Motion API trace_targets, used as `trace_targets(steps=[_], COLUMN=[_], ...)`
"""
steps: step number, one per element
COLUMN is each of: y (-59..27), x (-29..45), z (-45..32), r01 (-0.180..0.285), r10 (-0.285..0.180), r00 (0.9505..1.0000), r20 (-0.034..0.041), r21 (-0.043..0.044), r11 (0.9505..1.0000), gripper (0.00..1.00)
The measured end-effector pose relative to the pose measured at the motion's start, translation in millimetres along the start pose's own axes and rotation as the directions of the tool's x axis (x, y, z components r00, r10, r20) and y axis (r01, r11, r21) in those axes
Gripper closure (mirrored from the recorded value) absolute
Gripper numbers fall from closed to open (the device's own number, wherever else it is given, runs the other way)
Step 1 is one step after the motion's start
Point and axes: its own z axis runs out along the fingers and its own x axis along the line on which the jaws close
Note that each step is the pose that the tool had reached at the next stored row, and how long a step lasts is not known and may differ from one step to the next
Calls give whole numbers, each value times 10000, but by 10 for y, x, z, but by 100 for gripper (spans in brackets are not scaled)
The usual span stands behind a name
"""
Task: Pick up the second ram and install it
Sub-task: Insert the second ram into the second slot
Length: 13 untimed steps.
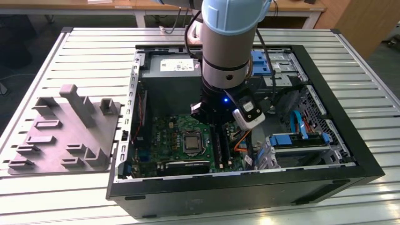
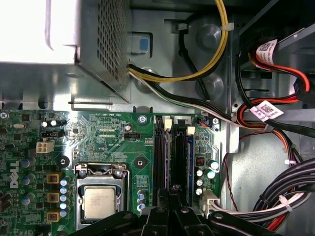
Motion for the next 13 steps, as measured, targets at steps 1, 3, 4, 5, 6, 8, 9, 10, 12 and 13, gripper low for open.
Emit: trace_targets(steps=[1, 3, 4, 5, 6, 8, 9, 10, 12, 13], y=[0, 0, 0, 1, 0, 0, 0, 0, 1, 1], x=[0, 0, 0, 0, -1, -1, -2, -2, -3, -3], z=[0, 0, -1, -5, -10, -24, -32, -37, -44, -44], r01=[0, 0, 0, 0, 0, 0, 0, 0, 0, -10], r10=[0, 0, 0, 0, 0, 0, 0, 0, 0, 10], r00=[10000, 10000, 10000, 10000, 10000, 10000, 10000, 10000, 10000, 10000], r20=[0, -1, 0, 1, 0, 0, 0, 0, 0, 0], r21=[1, 2, -1, -3, -1, 0, 1, 1, 4, 4], r11=[10000, 10000, 10000, 10000, 10000, 10000, 10000, 10000, 10000, 10000], gripper=[89, 89, 89, 89, 89, 89, 89, 89, 89, 89])
